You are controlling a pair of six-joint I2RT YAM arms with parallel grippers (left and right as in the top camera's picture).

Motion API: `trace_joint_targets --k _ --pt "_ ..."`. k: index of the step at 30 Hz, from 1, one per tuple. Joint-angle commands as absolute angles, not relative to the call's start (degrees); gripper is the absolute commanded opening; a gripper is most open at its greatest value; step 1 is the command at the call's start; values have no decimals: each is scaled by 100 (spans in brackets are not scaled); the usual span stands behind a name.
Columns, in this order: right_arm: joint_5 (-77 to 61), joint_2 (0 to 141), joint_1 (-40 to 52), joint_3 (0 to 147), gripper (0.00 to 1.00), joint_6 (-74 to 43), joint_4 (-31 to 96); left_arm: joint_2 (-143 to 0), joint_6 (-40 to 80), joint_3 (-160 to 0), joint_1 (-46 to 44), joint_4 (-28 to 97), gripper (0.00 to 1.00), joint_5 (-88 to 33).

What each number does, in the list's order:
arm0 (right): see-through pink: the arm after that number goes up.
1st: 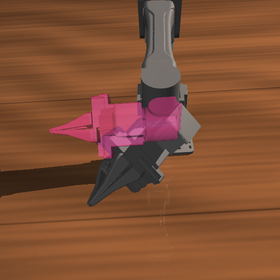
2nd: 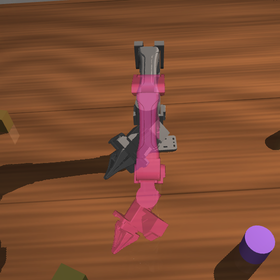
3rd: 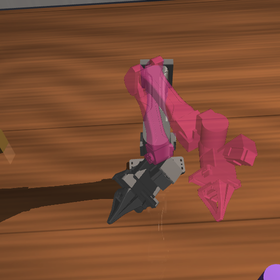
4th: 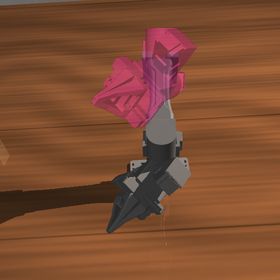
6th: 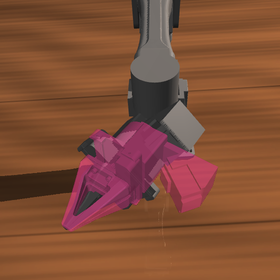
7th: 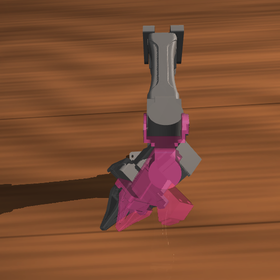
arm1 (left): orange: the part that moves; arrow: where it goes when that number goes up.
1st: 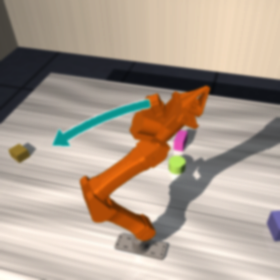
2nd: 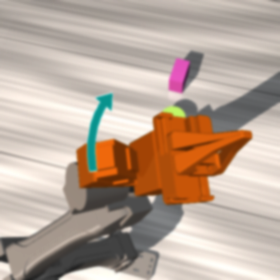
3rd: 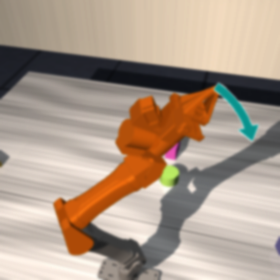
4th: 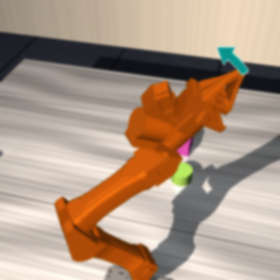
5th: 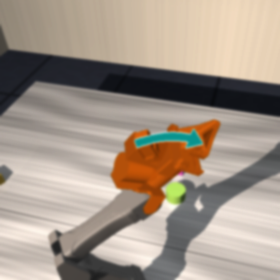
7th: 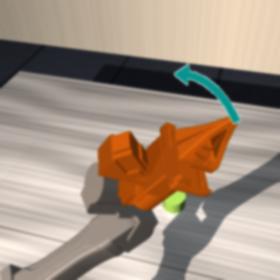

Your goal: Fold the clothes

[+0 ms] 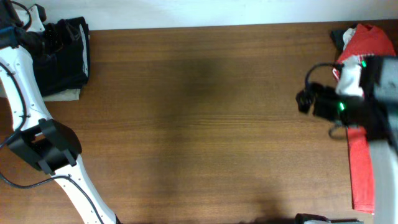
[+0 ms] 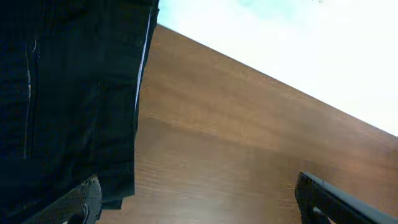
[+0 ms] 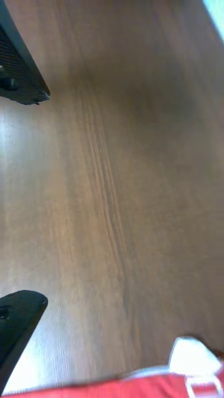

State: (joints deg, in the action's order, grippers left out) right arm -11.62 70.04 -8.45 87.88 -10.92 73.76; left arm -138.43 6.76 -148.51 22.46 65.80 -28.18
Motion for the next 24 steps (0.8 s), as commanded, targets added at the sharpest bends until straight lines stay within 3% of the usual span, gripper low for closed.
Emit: trace_joint_targets --k 1,7,17,20,24 --pt "-836 6136 -626 8851 99 -989 8042 -13788 683 -14888 2261 6569 99 -2956" --pt "-834 5100 -628 8851 99 -987 8525 -13786 683 -14888 2265 6569 99 -2956" --pt "-858 4904 -631 8816 99 -987 8429 -13786 683 -14888 2265 6567 99 -2956" --pt "-895 4458 -427 8355 99 -982 7699 -13786 683 -14888 2265 6569 99 -2956" --pt "-810 3148 -69 6506 99 -967 5944 -13786 683 -14888 2265 6567 99 -2956"
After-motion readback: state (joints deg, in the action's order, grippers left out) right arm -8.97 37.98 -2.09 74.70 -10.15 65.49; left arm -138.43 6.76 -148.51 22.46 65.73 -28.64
